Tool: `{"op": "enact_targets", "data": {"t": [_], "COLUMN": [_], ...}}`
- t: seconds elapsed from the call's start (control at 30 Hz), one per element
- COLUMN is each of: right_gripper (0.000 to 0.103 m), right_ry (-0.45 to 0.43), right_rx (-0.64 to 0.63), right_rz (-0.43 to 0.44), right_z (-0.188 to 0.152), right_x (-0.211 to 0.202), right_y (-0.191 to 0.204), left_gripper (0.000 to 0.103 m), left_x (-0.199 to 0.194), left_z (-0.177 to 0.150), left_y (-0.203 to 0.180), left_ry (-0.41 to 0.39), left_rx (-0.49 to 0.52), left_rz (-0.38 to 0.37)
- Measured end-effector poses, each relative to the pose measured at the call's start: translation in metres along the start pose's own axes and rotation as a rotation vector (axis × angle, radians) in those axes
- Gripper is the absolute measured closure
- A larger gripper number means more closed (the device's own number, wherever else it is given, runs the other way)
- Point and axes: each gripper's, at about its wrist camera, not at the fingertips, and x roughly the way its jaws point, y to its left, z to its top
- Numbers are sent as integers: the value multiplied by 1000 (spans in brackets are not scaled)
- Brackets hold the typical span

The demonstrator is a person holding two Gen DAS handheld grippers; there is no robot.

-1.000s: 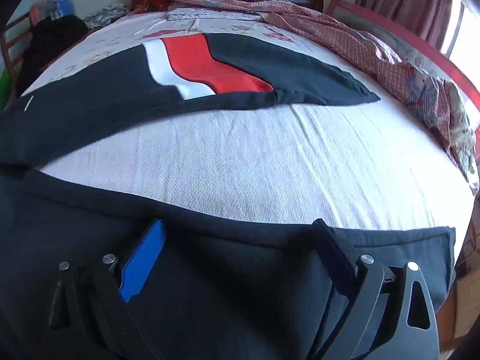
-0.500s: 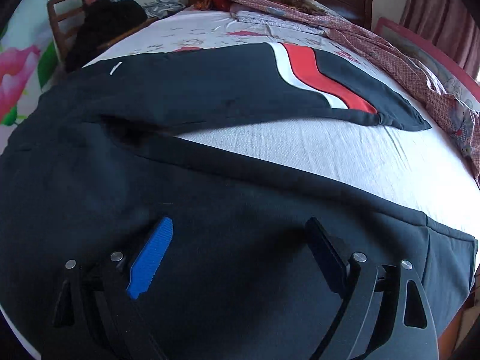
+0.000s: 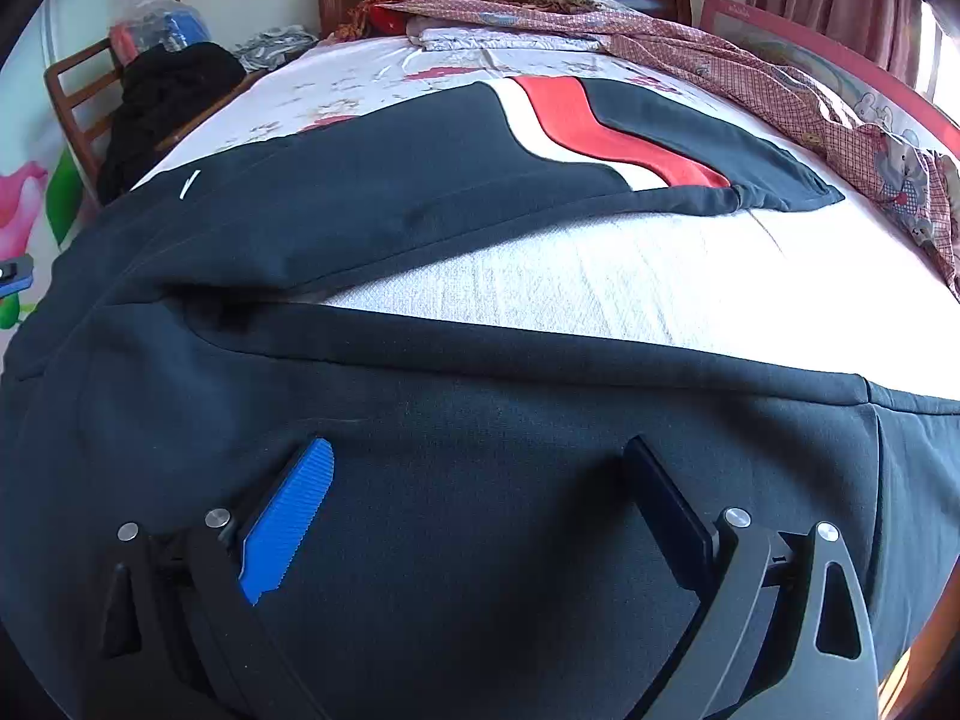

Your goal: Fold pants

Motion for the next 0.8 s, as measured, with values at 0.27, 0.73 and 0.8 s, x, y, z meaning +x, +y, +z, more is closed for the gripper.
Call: {"op": "enact_targets", "data": {"t": [0.27,0.73,0.8], "right_gripper": [6,6,6], "right_ry": [0,-9,-10], "right_rx": [2,7,7], "right_rz": [-9,-10,-11], "right_z": [-1,-3,-3], "right_x": [2,2,1], "right_y": [2,2,2], "left_gripper": [6,77,79], "left_x": [29,33,30], "left_z": [6,7,9], "left_y": [22,26,24], "left_ry": [22,62,70], "left_rx": [-53,-58,-74], "left_rz": [-204,-246,-231]}}
